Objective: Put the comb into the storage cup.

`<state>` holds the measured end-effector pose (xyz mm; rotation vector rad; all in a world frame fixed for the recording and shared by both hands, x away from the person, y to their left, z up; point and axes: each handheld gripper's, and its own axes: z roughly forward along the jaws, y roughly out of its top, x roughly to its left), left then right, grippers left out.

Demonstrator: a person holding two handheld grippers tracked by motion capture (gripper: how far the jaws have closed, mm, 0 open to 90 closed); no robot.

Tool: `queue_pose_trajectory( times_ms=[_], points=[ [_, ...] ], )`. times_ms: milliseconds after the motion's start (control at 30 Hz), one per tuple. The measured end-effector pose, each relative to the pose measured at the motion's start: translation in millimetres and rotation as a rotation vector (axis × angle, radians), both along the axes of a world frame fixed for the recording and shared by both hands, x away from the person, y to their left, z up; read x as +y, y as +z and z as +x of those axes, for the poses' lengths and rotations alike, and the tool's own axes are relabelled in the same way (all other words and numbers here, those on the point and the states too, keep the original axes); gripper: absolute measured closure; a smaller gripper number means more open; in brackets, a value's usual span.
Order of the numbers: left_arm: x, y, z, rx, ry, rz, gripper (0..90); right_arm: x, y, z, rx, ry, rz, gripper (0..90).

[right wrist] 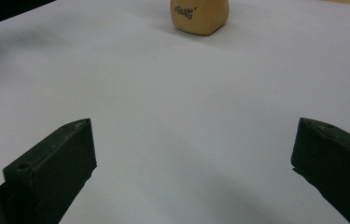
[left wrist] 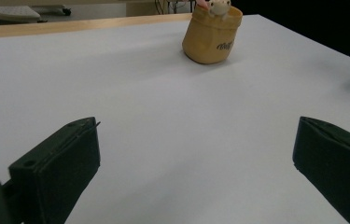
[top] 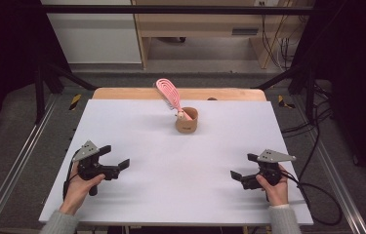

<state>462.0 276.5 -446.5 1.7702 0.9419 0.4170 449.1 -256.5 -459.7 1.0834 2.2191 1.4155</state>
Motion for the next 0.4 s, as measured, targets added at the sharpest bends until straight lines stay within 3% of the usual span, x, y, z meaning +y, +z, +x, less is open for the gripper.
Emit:
queue_pose_trajectory(
  times_ms=[400],
  points=[
    [11.5,-12.6,-5.4,0.021,0.028,0.049,0.6,1.4,-1.4,0.1,0.006,0.003,-0.004,0.3]
  ],
)
